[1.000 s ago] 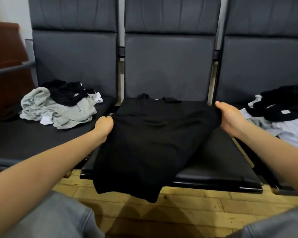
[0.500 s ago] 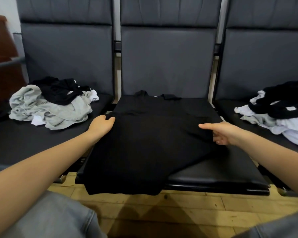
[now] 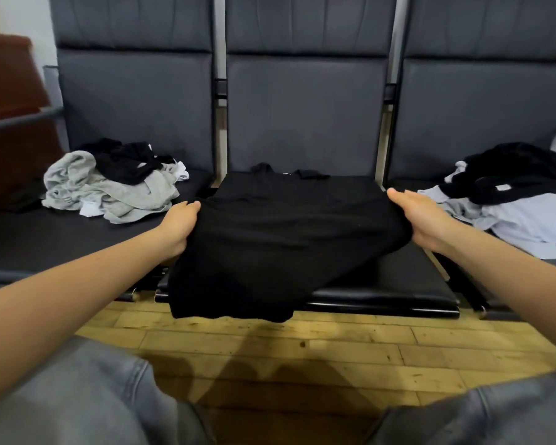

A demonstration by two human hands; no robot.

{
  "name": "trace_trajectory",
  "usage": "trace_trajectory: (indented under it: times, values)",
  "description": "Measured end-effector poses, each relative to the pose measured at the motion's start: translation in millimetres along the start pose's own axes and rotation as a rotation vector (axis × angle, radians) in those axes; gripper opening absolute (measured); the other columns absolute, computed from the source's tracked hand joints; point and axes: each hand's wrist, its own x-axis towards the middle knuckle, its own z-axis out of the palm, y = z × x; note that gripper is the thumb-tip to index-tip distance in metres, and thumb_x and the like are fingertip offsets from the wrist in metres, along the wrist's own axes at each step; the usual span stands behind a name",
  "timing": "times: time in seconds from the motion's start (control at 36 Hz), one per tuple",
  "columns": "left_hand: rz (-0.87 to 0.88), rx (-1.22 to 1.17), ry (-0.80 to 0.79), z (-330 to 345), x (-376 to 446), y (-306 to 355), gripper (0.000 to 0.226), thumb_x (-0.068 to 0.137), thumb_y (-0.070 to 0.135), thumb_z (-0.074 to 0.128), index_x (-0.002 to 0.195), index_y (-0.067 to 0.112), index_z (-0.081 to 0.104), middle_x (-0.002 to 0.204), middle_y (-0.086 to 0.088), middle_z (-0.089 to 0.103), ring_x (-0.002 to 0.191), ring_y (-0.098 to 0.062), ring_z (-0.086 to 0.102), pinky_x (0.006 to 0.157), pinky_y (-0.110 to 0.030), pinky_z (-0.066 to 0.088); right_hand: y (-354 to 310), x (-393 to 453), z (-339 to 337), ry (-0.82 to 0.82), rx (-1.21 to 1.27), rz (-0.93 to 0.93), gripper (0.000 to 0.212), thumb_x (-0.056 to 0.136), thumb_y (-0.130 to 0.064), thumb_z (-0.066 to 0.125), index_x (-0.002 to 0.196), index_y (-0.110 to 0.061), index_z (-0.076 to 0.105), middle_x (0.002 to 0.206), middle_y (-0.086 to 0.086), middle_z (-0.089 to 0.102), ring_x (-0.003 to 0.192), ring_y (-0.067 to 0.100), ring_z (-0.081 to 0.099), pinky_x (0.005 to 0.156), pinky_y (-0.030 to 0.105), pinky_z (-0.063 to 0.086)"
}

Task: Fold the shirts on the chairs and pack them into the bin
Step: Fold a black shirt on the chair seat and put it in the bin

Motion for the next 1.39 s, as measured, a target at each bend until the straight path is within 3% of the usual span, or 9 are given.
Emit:
trace_trajectory:
  times: [0.08,0.22,0.31,0.44,0.69,1.0,1.14,1.22,1.39]
  values:
    - [-0.111,-0.119,-0.079,2.4,-13.6,4.7,0.028,0.102,0.019,0.041,0.081,0.011,0.059,0.071,-0.006,0.067,0.070,-0.019,0.060,0.063,-0.025,0.050,-13.3,-12.6,-9.0,-0.068,-0.009,0.108,0.024,0.102,-0.026,0.048,0.086,-0.016,0.063,0.074,-0.002,0.074,0.068,0.011,0.070,0.065,0.026,0.050]
    - [-0.143,-0.138,-0.173,-4.2,-18.5,5.2,0.027,0.102,0.021,0.042,0.088,0.009,0.061,0.086,-0.009,0.063,0.072,-0.020,0.062,0.067,-0.028,0.051,-21.5,-30.1,-31.8,-0.103,-0.089,0.299,0.026,0.098,-0.028,0.051,0.077,-0.013,0.056,0.050,0.001,0.061,0.039,0.009,0.056,0.039,0.015,0.042]
    - [0.034,0.358,-0.196,-1.1,-20.7,-2.3,0.021,0.098,0.017,0.049,0.089,0.006,0.064,0.089,-0.014,0.065,0.072,-0.020,0.062,0.072,-0.029,0.049,-4.9,-25.6,-49.8,-0.145,-0.222,0.303,0.030,0.098,-0.024,0.049,0.071,-0.014,0.044,0.033,-0.007,0.036,0.024,0.003,0.023,0.030,0.013,0.013]
    - [0.198,1.113,-0.225,-0.9,-19.1,-11.5,0.033,0.092,0.029,0.056,0.064,0.012,0.048,0.070,-0.003,0.054,0.071,-0.021,0.053,0.060,-0.030,0.035,18.0,-20.9,-66.4,-0.230,-0.512,0.437,0.017,0.090,-0.021,0.065,0.081,-0.015,0.052,0.047,-0.004,0.035,0.038,0.006,0.030,0.039,0.017,0.017]
    - [0.124,0.918,-0.069,17.0,17.0,-9.2,0.047,0.092,0.046,0.056,0.064,0.008,0.054,0.064,-0.006,0.053,0.062,-0.022,0.053,0.059,-0.030,0.037,20.0,13.8,-53.2,-0.136,-0.736,0.494,0.030,0.082,-0.041,0.074,0.081,-0.016,0.058,0.055,-0.004,0.047,0.045,0.009,0.045,0.045,0.020,0.027]
    - [0.137,0.579,0.076,42.2,68.9,-1.2,0.049,0.090,0.030,0.062,0.130,0.004,0.051,0.126,-0.013,0.058,0.117,-0.032,0.055,0.089,-0.033,0.041,36.4,92.3,-24.5,0.195,-1.010,0.092,0.044,0.090,-0.043,0.062,0.061,-0.019,0.040,0.067,0.001,0.048,0.060,0.016,0.047,0.052,0.028,0.031]
    - [0.110,0.368,0.110,53.3,93.4,-1.8,0.073,0.088,0.029,0.068,0.147,0.004,0.032,0.143,-0.012,0.047,0.128,-0.028,0.048,0.101,-0.031,0.037,46.3,125.4,-18.7,0.278,-1.118,0.069,0.048,0.083,-0.058,0.063,0.093,-0.010,0.063,0.109,0.013,0.064,0.106,0.034,0.059,0.078,0.034,0.045]
    - [0.111,0.344,0.093,58.9,107.0,-4.9,0.062,0.086,0.023,0.071,0.140,0.005,0.046,0.134,-0.011,0.056,0.120,-0.025,0.055,0.093,-0.027,0.040,46.6,138.1,-10.6,0.238,-1.108,0.050,0.030,0.089,-0.047,0.062,0.091,-0.017,0.062,0.111,0.011,0.061,0.114,0.034,0.054,0.089,0.038,0.047]
    - [0.216,0.185,0.157,66.6,130.1,-6.0,0.016,0.088,0.008,0.063,0.098,0.014,0.073,0.107,-0.008,0.070,0.099,-0.019,0.063,0.085,-0.024,0.046,48.7,163.5,-1.0,0.328,-0.605,-0.147,0.013,0.094,-0.024,0.061,0.096,-0.017,0.051,0.086,0.003,0.053,0.084,0.019,0.051,0.069,0.021,0.041]
